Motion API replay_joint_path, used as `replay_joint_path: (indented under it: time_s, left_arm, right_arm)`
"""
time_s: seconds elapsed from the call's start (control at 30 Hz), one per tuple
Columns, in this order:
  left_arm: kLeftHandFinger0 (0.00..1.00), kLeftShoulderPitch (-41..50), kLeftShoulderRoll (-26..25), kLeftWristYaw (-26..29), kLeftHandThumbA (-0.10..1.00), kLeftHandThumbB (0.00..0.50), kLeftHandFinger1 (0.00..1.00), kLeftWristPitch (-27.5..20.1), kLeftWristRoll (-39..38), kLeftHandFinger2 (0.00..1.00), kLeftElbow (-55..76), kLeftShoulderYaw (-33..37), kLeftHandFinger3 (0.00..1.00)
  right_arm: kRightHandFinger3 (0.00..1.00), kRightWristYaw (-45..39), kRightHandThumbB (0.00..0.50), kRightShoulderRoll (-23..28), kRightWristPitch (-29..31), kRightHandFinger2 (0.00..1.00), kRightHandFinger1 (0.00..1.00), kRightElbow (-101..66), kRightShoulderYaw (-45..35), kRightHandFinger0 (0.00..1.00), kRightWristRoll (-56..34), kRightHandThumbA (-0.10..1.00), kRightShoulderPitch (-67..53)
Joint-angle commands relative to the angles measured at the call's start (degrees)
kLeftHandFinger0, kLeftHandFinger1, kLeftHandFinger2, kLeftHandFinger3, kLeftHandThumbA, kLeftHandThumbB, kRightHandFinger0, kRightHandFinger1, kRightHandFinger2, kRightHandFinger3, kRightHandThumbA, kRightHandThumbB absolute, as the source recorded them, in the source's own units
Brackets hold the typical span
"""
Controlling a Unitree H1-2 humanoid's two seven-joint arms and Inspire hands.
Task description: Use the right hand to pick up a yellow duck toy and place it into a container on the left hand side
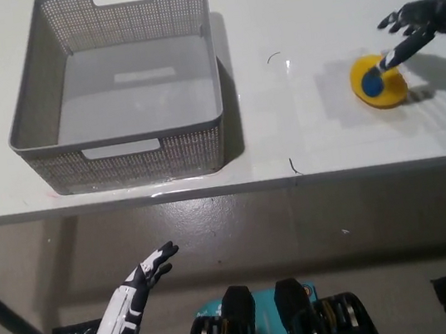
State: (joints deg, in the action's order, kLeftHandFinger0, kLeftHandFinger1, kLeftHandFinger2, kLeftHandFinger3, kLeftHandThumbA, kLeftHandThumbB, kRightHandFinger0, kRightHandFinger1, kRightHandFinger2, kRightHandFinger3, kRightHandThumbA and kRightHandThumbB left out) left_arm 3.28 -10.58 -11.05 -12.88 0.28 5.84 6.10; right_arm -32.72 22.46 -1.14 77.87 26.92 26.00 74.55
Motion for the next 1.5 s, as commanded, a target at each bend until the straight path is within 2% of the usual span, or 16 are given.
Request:
replay_joint_path:
  time_s: [0.0,0.07,0.13,0.37,0.47,0.53,0.6,0.67,0.77,0.87,0.93,1.0,1.2,1.3,1.47]
  left_arm:
    - [1.0,0.1,-0.2,0.2,1.0,0.311,1.0,-1.7,-0.1,1.0,1.2,-0.6,1.0]
    - [1.0,0.2,-0.3,0.1,1.0,0.29,1.0,-2.3,-0.2,1.0,1.2,-0.6,1.0]
    - [1.0,0.1,-0.4,0.1,1.0,0.291,1.0,-2.3,-0.4,1.0,1.1,-0.7,1.0]
    - [1.0,0.0,-0.2,0.2,1.0,0.294,1.0,-2.3,-0.7,1.0,1.2,-0.9,1.0]
    - [1.0,-0.1,-0.2,0.3,1.0,0.286,1.0,-2.3,-0.7,1.0,1.4,-1.0,1.0]
    - [1.0,-0.1,-0.3,-0.1,1.0,0.27,1.0,-2.9,-1.3,1.0,1.3,-1.0,1.0]
    - [1.0,0.1,-0.3,0.2,1.0,0.268,1.0,-2.9,-1.1,1.0,1.5,-1.2,1.0]
    - [1.0,0.3,-0.3,0.3,1.0,0.268,1.0,-2.6,-0.9,1.0,1.7,-1.3,1.0]
    - [1.0,0.3,-0.3,0.2,1.0,0.266,1.0,-3.4,-1.1,1.0,1.4,-1.4,1.0]
    - [1.0,0.2,0.0,0.3,1.0,0.277,1.0,-3.5,-1.2,1.0,1.1,-1.5,1.0]
    - [1.0,0.2,0.1,0.4,1.0,0.279,1.0,-3.6,-1.3,1.0,1.0,-1.7,1.0]
    - [1.0,0.6,0.0,0.5,1.0,0.275,1.0,-3.3,-1.2,1.0,1.4,-2.0,1.0]
    - [1.0,1.6,-0.4,0.4,1.0,0.256,1.0,-3.8,-1.9,1.0,2.2,-3.4,1.0]
    - [1.0,1.6,-0.5,0.4,1.0,0.259,1.0,-4.0,-1.6,1.0,2.3,-3.9,1.0]
    - [1.0,1.8,-0.4,0.2,1.0,0.293,1.0,-3.0,-1.5,1.0,2.7,-3.8,1.0]
  right_arm:
    - [1.0,-2.6,0.392,-0.4,2.6,1.0,1.0,0.7,0.6,1.0,0.4,1.0,4.3]
    - [1.0,-2.5,0.393,-0.9,2.5,1.0,1.0,0.9,0.4,1.0,0.0,1.0,4.1]
    - [1.0,-3.0,0.375,-1.1,3.0,1.0,1.0,0.8,0.5,1.0,0.0,1.0,4.2]
    - [1.0,-4.0,0.368,-1.5,4.3,1.0,1.0,0.8,1.3,1.0,0.6,1.0,4.6]
    - [1.0,-3.0,0.426,-1.7,3.3,1.0,1.0,0.9,2.2,1.0,1.4,1.0,4.7]
    - [1.0,-2.6,0.429,-1.8,2.2,1.0,1.0,1.1,3.2,1.0,2.2,1.0,4.6]
    - [1.0,-2.7,0.401,-1.8,2.0,1.0,1.0,1.0,4.3,1.0,3.0,1.0,4.5]
    - [1.0,-2.9,0.401,-1.9,1.8,1.0,1.0,1.1,4.8,1.0,3.2,1.0,4.7]
    - [1.0,-2.3,0.429,-1.7,1.3,1.0,1.0,1.5,4.5,1.0,3.0,1.0,4.6]
    - [1.0,-3.3,0.394,-1.1,1.4,1.0,1.0,1.4,4.0,1.0,2.6,1.0,5.0]
    - [1.0,-2.7,0.424,-0.9,1.2,1.0,1.0,1.6,4.8,1.0,3.6,1.0,5.4]
    - [1.0,-2.4,0.427,-0.8,1.3,1.0,1.0,1.8,5.3,1.0,4.1,1.0,5.5]
    - [1.0,-3.1,0.392,-1.1,1.1,1.0,1.0,2.5,6.5,1.0,5.0,1.0,6.1]
    - [1.0,-2.9,0.401,-1.3,0.7,1.0,1.0,3.0,6.8,1.0,5.1,1.0,5.5]
    - [1.0,-2.9,0.407,-2.1,0.1,1.0,1.0,3.7,7.4,1.0,5.6,1.0,4.2]
